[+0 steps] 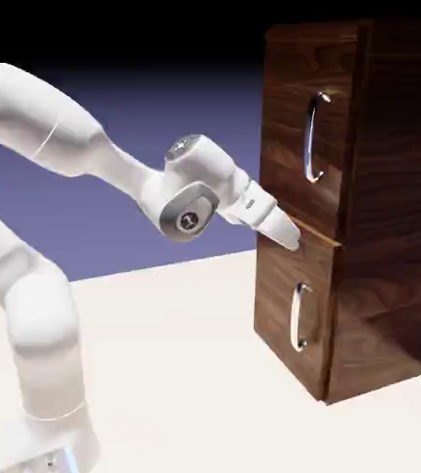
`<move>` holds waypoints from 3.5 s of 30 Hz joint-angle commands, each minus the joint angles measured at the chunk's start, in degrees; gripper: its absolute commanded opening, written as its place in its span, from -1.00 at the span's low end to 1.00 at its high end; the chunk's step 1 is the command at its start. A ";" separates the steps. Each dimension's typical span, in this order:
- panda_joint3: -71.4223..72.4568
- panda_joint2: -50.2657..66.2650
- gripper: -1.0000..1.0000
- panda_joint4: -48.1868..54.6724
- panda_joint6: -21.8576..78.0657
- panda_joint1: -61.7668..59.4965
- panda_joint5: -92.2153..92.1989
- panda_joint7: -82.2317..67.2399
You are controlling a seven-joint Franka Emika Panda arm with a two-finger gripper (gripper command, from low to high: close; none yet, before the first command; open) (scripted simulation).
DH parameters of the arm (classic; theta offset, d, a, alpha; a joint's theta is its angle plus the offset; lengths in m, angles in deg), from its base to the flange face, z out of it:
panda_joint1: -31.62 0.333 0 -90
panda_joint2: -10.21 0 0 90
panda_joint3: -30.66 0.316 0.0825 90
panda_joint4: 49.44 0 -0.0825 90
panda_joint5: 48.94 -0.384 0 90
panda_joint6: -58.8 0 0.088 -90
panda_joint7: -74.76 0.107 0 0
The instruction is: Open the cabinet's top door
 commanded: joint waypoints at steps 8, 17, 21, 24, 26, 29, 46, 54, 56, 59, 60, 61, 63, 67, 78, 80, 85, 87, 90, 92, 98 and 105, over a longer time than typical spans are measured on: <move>-5.07 -2.41 0.00 2.97 0.59 4.85 19.94 16.55; -10.77 -5.13 0.00 6.31 1.26 10.30 42.36 35.16; -13.30 -6.33 0.00 7.79 1.56 12.72 52.33 43.43; -15.21 -7.24 0.00 8.90 1.78 14.54 59.81 49.64; -16.47 -7.84 0.00 9.64 1.93 15.75 64.79 53.77; -18.37 -8.75 0.00 10.76 2.16 17.57 72.26 59.98; -29.14 -13.87 0.00 17.06 3.42 27.87 114.62 95.14; -34.21 -16.28 0.00 20.03 4.01 32.71 134.56 111.68; -35.48 -16.89 0.00 20.77 4.16 33.92 139.54 115.82; -36.23 -17.24 0.00 21.21 4.25 34.64 142.48 118.26; -37.63 -15.86 0.00 22.70 4.82 36.71 143.27 118.87; -39.04 -14.48 0.00 24.19 5.39 38.79 144.05 119.48; -41.85 -11.72 0.00 27.16 6.52 42.94 145.63 120.69; -40.87 -10.82 -1.00 27.07 7.45 42.08 144.99 121.09; -19.16 -16.59 -1.00 13.49 19.15 21.72 121.59 111.28; -15.48 -18.34 -1.00 11.31 22.06 19.59 116.60 108.99; -6.40 -22.51 -1.00 6.94 30.68 16.55 104.15 103.92; -2.60 -23.85 -1.00 5.74 34.77 16.07 99.17 102.30; 3.45 -25.17 -1.00 4.73 41.63 15.88 91.71 100.42; 7.61 -25.42 -1.00 4.68 46.46 15.92 86.96 99.60; 20.04 -23.03 -1.00 7.54 61.31 15.36 74.37 98.92; 34.20 -15.62 -1.00 15.98 78.75 11.06 63.08 100.19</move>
